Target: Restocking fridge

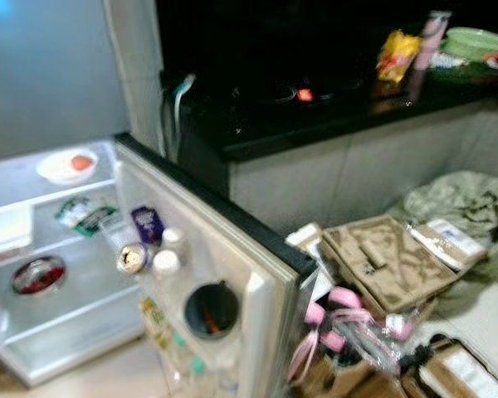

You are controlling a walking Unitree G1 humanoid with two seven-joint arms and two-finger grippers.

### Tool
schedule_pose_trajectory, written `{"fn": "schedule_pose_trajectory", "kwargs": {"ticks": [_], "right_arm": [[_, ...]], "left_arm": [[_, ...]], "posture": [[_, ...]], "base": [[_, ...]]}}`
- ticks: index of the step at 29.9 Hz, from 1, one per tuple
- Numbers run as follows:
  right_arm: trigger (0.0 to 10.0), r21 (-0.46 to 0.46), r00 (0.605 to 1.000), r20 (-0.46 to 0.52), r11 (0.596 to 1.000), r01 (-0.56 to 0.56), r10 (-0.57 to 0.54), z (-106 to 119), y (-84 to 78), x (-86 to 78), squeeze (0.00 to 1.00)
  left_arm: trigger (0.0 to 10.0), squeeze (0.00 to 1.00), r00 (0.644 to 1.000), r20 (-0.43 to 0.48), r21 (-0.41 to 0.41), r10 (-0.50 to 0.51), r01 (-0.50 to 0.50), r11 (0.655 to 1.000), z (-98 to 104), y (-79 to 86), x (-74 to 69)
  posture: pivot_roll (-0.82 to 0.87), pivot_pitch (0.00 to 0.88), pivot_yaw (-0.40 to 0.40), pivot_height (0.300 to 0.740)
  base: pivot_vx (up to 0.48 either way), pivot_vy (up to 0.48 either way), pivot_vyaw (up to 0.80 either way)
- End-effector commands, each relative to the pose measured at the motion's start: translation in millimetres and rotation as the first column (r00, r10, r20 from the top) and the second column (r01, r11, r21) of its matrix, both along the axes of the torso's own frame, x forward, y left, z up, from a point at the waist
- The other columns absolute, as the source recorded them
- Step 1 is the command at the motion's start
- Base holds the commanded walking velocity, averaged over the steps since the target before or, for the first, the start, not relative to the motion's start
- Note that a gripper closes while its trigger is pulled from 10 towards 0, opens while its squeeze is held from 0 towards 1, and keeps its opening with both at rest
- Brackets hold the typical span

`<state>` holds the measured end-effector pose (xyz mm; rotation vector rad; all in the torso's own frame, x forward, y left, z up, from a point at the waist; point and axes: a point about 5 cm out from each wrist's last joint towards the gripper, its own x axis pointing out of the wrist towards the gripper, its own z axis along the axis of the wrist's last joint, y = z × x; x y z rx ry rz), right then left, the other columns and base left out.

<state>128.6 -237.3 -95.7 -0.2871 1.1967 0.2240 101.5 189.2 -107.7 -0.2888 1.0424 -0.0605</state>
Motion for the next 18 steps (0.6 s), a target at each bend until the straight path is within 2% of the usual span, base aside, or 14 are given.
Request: {"fn": "schedule_pose_trajectory", "kwargs": {"ticks": [1, 3, 5, 8, 9, 11, 13, 16, 18], "right_arm": [[10.0, -0.001, 1.0, 0.003, 1.0, 0.009, -0.009, -1, 1.4, -1.1, 0.0], [10.0, -0.008, 1.0, 0.008, 1.0, 0.011, -0.011, -1, 0.8, -0.6, 0.0], [10.0, -0.053, 0.992, 0.097, 0.995, 0.09, -0.084, 7, -10.2, 13.6, 0.0], [10.0, -0.065, 0.979, 0.153, 0.987, 0.149, -0.138, 12, -16.9, 22.6, 0.0], [10.0, -0.056, 0.952, 0.226, 0.973, 0.222, -0.205, 20, -24.8, 35.2, 0.0], [10.0, 0.055, 0.868, 0.358, 0.936, 0.348, -0.343, 39, -35.0, 63.3, 0.0], [10.0, 0.18, 0.793, 0.446, 0.909, 0.375, -0.415, 57, -38.0, 89.6, 0.0], [10.0, 0.211, 0.773, 0.472, 0.906, 0.367, -0.423, 64, -38.2, 99.0, 0.0], [10.0, 0.246, 0.75, 0.517, 0.911, 0.332, -0.413, 76, -35.4, 115.6, 0.0]], "left_arm": [[10.0, 0.0, 0.998, -0.052, -0.045, -0.031, 0.029, 0.999, -5, -14.7, -11.0], [10.0, 0.0, 0.998, -0.052, -0.045, -0.032, 0.029, 0.999, -5, -14.6, -11.0], [10.0, 0.0, 0.997, -0.058, -0.048, -0.044, 0.041, 0.998, -5, -15.7, -12.0], [10.0, 0.0, 0.997, -0.06, -0.048, -0.051, 0.048, 0.998, -5, -16.3, -12.5], [10.0, 0.0, 0.996, -0.063, -0.048, -0.058, 0.055, 0.997, -5, -16.6, -13.3], [10.0, 0.0, 0.996, -0.066, -0.048, -0.065, 0.062, 0.997, -6, -16.8, -14.3], [10.0, 0.0, 0.996, -0.067, -0.046, -0.064, 0.061, 0.997, -6, -16.7, -14.7], [10.0, 0.0, 0.996, -0.067, -0.045, -0.064, 0.061, 0.997, -6, -16.7, -14.8], [10.0, 0.0, 0.992, -0.072, -0.04, -0.1, 0.097, 0.994, -6, -17.1, -15.5]], "posture": [[-0.08, 0.0, -0.037, 0.74], [-0.08, 0.0, -0.037, 0.74], [-0.08, 0.0, -0.037, 0.74], [-0.08, 0.0, -0.037, 0.74], [-0.08, 0.0, -0.035, 0.74], [-0.08, 0.0, -0.035, 0.74], [-0.08, 0.0, -0.035, 0.74], [-0.08, 0.0, -0.035, 0.74], [-0.09, 0.0, -0.035, 0.74]], "base": [[0.0, 0.0, 0.0], [0.0, 0.0, 0.0], [0.0, 0.0, 0.0], [0.0, 0.0, 0.0], [0.0, 0.0, 0.0], [0.0, 0.0, 0.0], [0.0, 0.0, 0.0], [0.0, 0.0, 0.0], [0.0, -0.152, 0.0]]}}
